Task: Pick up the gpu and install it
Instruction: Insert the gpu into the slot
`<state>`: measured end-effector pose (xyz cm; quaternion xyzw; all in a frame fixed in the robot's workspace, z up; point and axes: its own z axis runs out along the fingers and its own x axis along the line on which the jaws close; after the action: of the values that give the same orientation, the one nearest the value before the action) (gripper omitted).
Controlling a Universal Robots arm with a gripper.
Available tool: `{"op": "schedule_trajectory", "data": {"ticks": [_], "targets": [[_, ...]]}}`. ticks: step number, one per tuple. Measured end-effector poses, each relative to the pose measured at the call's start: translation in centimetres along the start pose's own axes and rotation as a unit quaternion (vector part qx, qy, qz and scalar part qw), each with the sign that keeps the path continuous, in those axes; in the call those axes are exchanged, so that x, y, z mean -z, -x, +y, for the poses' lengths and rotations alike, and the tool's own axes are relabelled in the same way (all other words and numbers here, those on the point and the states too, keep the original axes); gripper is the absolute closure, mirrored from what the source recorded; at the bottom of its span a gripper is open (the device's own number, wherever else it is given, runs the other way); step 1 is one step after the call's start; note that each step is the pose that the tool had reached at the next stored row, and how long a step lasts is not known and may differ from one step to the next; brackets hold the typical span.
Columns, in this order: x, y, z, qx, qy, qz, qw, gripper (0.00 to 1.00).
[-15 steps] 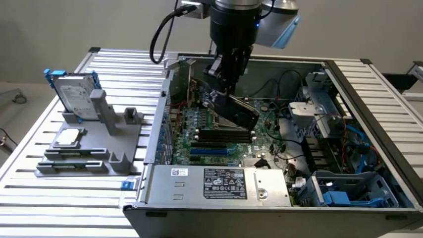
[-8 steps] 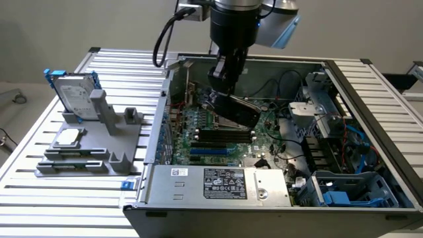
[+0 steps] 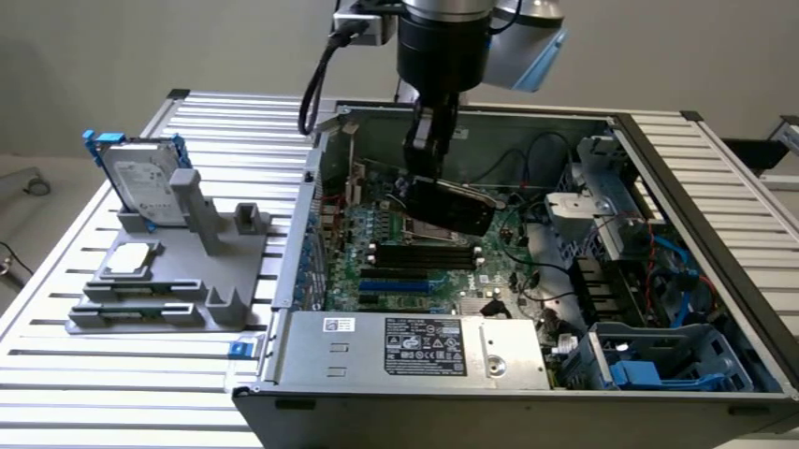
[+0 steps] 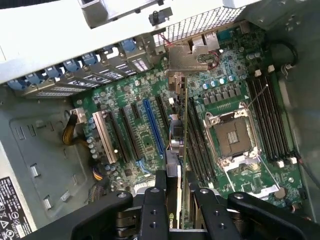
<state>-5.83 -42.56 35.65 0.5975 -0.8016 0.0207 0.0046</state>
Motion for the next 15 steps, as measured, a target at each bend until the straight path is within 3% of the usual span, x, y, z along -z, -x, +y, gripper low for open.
{"op": "schedule_trajectory", "data": {"ticks": [3,7,11,15], "targets": [[-0.04,0.0,0.0,0.028,-0.0009,-0.0008,0.9996,0.74],[-0.1,0.0,0.01,0.064,-0.0021,-0.0018,0.998,0.74],[-0.21,0.01,0.01,0.1,-0.0033,-0.0029,0.995,0.74],[-0.42,0.01,0.01,0.135,-0.0044,-0.0039,0.9909,0.74]]}}
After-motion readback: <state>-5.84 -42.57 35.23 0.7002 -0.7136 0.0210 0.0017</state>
